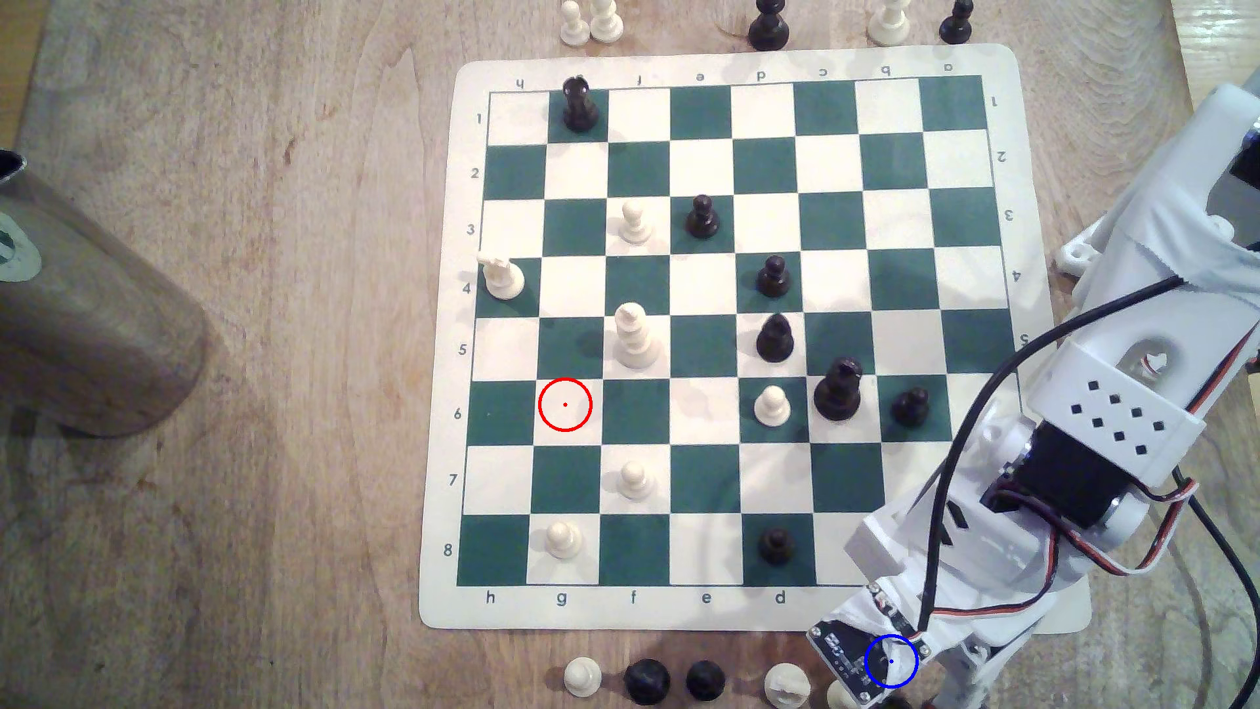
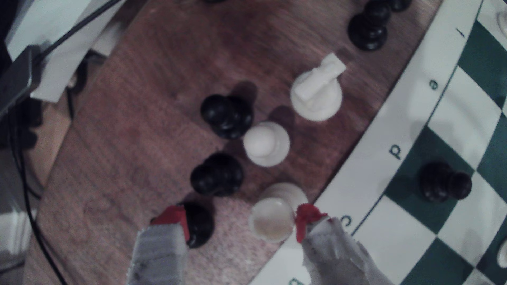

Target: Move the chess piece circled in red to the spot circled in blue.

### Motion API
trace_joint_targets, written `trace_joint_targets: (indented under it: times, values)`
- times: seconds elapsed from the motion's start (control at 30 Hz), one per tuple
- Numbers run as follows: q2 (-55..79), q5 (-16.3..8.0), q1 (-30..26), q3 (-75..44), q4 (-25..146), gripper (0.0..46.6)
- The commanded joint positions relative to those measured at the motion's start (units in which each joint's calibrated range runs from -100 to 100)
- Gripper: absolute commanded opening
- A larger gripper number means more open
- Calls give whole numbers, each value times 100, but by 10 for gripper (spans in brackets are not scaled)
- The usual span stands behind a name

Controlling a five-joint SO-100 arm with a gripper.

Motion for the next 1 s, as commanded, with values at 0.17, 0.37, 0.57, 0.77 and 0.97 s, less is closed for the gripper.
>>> trace_joint_targets:
  times: [0.17,0.37,0.57,0.77,0.97]
  values:
    - [-1439,15,235,-354,670,230]
    - [-2347,20,251,-444,1530,246]
    - [-3069,68,243,-435,2430,249]
    - [-4087,88,251,-45,3094,255]
    - [-5344,342,798,997,2783,46]
